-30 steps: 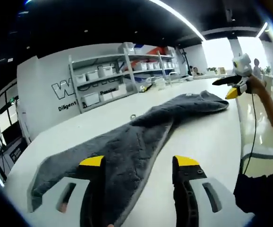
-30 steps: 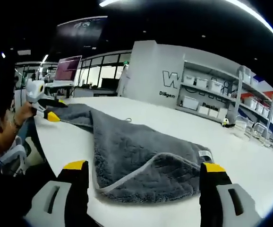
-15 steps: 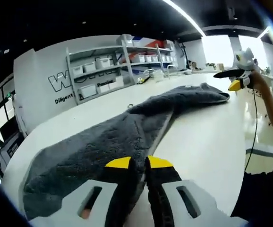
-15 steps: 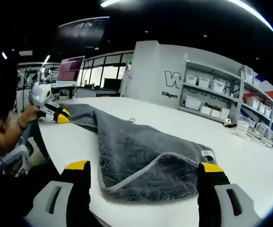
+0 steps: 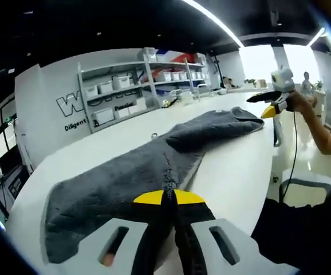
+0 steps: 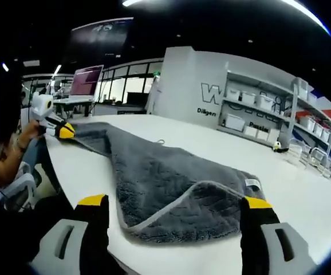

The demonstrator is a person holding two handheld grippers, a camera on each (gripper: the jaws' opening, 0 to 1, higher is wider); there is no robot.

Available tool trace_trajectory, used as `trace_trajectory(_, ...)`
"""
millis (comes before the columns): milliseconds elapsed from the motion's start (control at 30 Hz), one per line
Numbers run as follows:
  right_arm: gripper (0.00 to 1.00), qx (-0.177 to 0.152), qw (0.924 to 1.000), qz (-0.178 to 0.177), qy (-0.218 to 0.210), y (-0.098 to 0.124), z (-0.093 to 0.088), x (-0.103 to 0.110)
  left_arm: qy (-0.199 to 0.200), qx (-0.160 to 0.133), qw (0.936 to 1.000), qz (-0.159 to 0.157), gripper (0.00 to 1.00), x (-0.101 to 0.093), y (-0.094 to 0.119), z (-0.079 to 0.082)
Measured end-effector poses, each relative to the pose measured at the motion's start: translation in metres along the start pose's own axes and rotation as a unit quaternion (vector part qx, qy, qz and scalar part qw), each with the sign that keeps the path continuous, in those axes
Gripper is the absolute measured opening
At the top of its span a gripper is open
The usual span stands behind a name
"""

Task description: Open the folded towel by lifting each exposed corner and separating the folded layers until the towel lies flat within the target outline without major curled edges

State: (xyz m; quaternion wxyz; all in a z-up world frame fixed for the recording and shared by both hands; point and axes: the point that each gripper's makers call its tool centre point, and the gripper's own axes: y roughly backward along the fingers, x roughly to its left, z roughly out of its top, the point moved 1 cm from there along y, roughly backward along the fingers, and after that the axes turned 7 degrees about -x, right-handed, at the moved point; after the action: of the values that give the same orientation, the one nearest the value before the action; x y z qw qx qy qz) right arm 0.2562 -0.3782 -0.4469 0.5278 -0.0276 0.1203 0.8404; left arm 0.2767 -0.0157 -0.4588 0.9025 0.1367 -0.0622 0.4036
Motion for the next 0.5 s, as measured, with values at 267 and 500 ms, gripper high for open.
trace_trajectory(267,0.98,0.005,1.0000,0.003,0.005,0.000,0.000,0.002,0.006,0.003,1.0000,0.000,0.04,0.000,0.022,-0.002)
trace_trajectory(500,0.98,0.009,0.9999,0.004,0.009,0.001,-0.001,0.002,0.005,0.008,1.0000,-0.002,0.04,-0.005,0.038,-0.002)
